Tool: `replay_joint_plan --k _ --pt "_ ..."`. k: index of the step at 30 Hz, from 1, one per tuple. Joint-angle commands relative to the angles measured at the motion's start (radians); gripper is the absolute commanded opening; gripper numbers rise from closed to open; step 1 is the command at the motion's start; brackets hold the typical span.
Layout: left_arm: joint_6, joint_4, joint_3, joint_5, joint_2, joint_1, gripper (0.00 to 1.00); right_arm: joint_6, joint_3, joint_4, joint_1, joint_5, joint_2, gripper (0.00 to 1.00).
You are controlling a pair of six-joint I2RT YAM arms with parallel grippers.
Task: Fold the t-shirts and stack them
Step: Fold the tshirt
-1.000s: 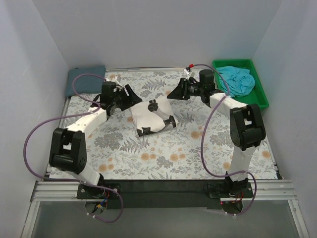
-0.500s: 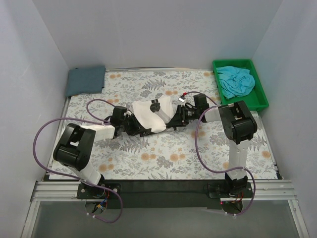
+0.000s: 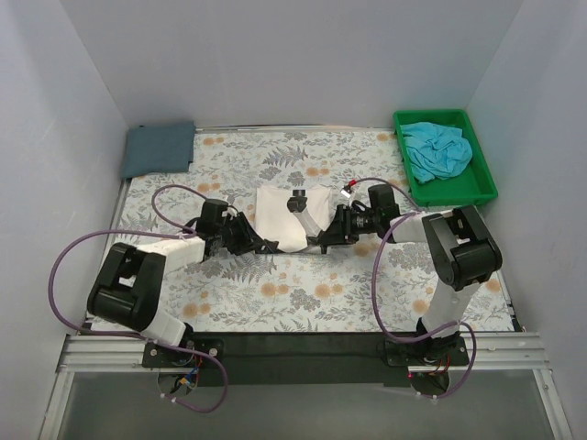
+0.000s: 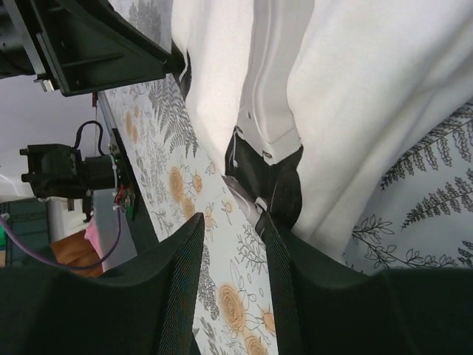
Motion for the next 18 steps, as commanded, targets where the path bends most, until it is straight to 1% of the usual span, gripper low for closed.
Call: replay_joint_plan --k 1,2,6,7,8,9,10,11,12,13,14,18 --pt "0.055 -0.095 0.022 -0.032 -0.113 0.01 0.33 0.021 0.044 -0.02 0.0 0.05 -0.079 0.39" --pt "0.056 -0.111 0.034 -0.035 -0.128 0.01 0.38 0.026 0.065 -0.021 0.001 0.051 -0.088 0.39" --pt "0.07 -0.162 0.108 -0.061 -0.161 0.01 0.47 0.041 0.188 -0.02 -0.005 0.091 -0.056 0.4" --pt "0.072 -0.174 0.119 -0.075 -0.164 0.01 0.49 0.043 0.249 -0.02 -0.014 0.103 -0.039 0.4" --pt "0.075 -0.185 0.128 -0.077 -0.165 0.01 0.52 0.046 0.275 -0.02 -0.022 0.112 -0.001 0.4" --pt "0.076 -0.19 0.128 -0.081 -0.168 0.01 0.57 0.049 0.312 -0.018 -0.029 0.134 0.024 0.4" --pt "0.079 -0.194 0.128 -0.098 -0.173 0.01 0.59 0.052 0.344 -0.018 -0.045 0.143 0.048 0.4" --pt "0.084 -0.208 0.125 -0.106 -0.184 0.01 0.59 0.055 0.411 -0.018 -0.052 0.151 0.108 0.41" --pt "0.089 -0.219 0.121 -0.116 -0.191 0.01 0.63 0.063 0.444 -0.02 -0.059 0.158 0.137 0.41" --pt "0.092 -0.242 0.119 -0.133 -0.198 0.01 0.64 0.069 0.475 -0.02 -0.074 0.158 0.172 0.41" --pt "0.096 -0.253 0.116 -0.141 -0.217 0.012 0.67 0.082 0.528 -0.02 -0.08 0.158 0.241 0.41" --pt "0.119 -0.305 0.096 -0.19 -0.283 0.012 0.69 0.112 0.595 -0.018 -0.095 0.168 0.374 0.41"
